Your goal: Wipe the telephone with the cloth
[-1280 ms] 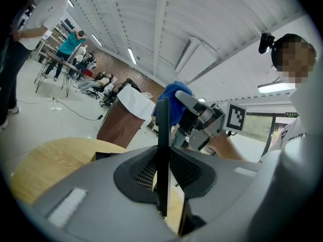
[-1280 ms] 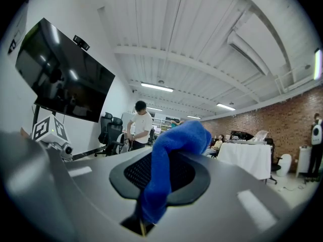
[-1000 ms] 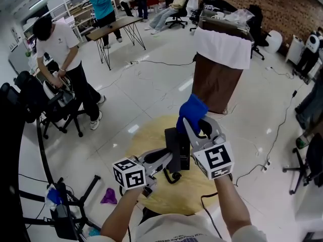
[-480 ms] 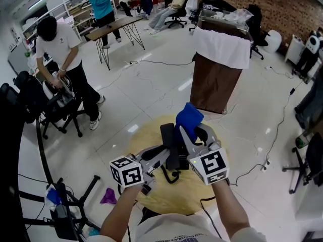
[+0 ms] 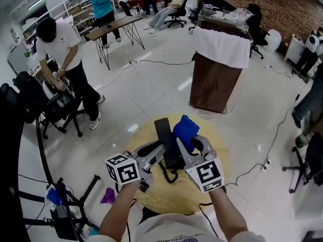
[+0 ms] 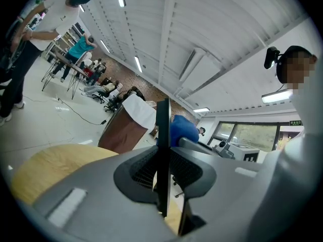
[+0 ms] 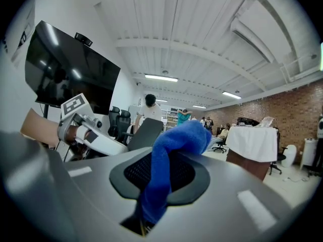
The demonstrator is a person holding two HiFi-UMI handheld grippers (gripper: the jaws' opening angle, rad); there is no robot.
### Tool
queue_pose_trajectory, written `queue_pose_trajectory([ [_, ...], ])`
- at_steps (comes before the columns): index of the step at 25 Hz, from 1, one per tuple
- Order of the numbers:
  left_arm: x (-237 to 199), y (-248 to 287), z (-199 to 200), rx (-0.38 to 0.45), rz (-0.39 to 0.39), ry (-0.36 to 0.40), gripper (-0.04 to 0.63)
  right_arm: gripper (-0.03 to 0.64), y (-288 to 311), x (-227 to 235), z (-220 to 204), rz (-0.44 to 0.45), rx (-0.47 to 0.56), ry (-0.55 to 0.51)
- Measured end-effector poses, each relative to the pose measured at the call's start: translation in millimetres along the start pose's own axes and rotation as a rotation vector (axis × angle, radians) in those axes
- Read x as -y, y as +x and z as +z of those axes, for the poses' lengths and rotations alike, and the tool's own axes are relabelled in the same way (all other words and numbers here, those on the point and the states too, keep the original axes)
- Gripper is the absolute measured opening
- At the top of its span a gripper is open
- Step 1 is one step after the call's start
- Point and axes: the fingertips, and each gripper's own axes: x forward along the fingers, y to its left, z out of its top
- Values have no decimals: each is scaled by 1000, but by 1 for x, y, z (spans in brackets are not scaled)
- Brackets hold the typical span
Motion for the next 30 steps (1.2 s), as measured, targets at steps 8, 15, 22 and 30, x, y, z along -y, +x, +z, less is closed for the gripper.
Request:
queue_pose_trajectory([
  [8,-4,-4,11,31,12,-9,64,61,-6,-16,-27,21,-47,40],
  [15,-7,-7,19,47,16,-13,63,61,-12,-32,-47,43,-88,73],
  [22,-4,-4,23,31,-24,-46,64,61,-16,-31,-57,54,-94,144],
  [30,13,-2,24,-17,-120,-46,64,61,-14,-37,-89,157,-148,379],
])
